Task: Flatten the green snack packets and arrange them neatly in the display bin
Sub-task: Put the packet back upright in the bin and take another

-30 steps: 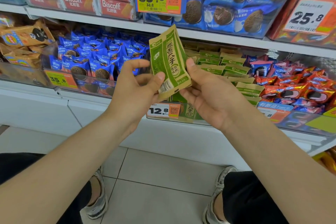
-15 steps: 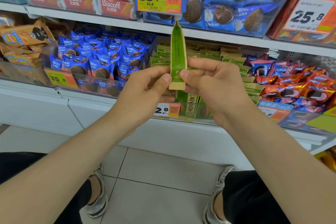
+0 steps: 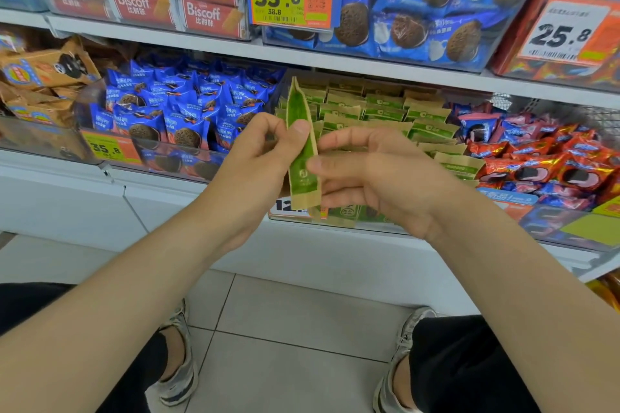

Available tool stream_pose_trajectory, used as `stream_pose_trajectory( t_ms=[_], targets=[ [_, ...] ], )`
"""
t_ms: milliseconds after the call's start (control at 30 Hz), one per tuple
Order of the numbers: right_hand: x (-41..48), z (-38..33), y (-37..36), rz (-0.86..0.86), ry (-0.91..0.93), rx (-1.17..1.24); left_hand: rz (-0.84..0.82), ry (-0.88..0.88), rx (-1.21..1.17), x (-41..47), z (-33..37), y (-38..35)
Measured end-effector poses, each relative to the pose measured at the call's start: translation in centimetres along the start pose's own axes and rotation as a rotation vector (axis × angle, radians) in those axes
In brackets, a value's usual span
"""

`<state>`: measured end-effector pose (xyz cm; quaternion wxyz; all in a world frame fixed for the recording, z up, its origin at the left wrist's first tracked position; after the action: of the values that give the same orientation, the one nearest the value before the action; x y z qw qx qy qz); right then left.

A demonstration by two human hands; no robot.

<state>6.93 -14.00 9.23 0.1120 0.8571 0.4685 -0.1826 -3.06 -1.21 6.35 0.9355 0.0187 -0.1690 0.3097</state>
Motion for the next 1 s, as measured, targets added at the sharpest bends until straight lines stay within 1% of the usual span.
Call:
stream_pose_trajectory(
  t_ms=[33,100,167,200,267,333,433,467,567,633,700,733,800,867,933,1000],
  targets=[
    [0.2,-0.1,0.0,0.032,0.008,0.018,-0.007,-0.002,0.032,0.0,-0.1,-0.2],
    [0.4,-0.2,0.5,0.202,0.055,0.012,-0.015,-0.007,0.079,-0.1,-0.3,-0.4],
    [0.6,-0.2,1.2,0.361,0.098,-0.008,-0.03,-0.002,0.047,-0.2,-0.3,-0.6],
    [0.8,-0.2,1.4,0.385,0.106,-0.008,-0.055,-0.005,0.042,-0.3,-0.1,-0.7],
    [1.1,0.0,1.6,0.375,0.104,-0.017,-0.134,-0.021,0.044,-0.5,0.2,-1.0],
    [1.4,0.0,1.7,0.366,0.11,0.015,-0.165,-0.013,0.055,-0.5,0.4,-0.9],
    [1.8,0.0,2.0,0.406,0.146,0.067,-0.14,0.107,0.015,-0.5,0.4,-0.6],
    [1.8,-0.1,2.2,0.42,0.176,0.065,-0.166,0.147,-0.01,-0.6,0.5,-0.7],
    [1.8,-0.3,2.7,0.469,0.287,0.054,-0.337,0.155,0.076,-1.0,0.8,-1.1],
    [1.6,-0.5,2.9,0.491,0.321,0.084,-0.395,0.172,0.111,-1.1,0.5,-1.1],
    [1.5,-0.6,2.8,0.46,0.288,0.152,-0.371,0.182,0.098,-1.0,0.0,-0.9],
    [1.6,-0.5,2.8,0.418,0.23,0.175,-0.337,0.177,0.083,-0.9,-0.2,-0.7],
    [1.7,0.0,2.3,0.287,0.074,0.106,-0.247,0.163,0.041,-0.8,-0.4,-0.5],
    [1.6,0.4,1.7,0.133,-0.034,0.0,-0.166,0.164,-0.001,-0.8,-0.6,-0.2],
    [1.4,0.5,1.5,0.074,-0.053,-0.004,-0.118,0.207,-0.035,-0.7,-0.8,-0.1],
    [1.3,0.2,1.8,0.099,-0.017,-0.005,-0.111,0.265,-0.062,-0.5,-0.7,0.0]
  ],
)
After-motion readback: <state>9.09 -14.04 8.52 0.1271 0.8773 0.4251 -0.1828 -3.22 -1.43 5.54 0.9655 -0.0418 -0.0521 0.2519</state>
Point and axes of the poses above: each hand's wrist, its own x-axis towards the middle knuckle, its own y-axis out of the back of the hand, z = x × y, the point moved 4 cm from there along x, towards the middle knuckle, and after that the axes turned 14 degrees about -y, right-handed, at the moved point
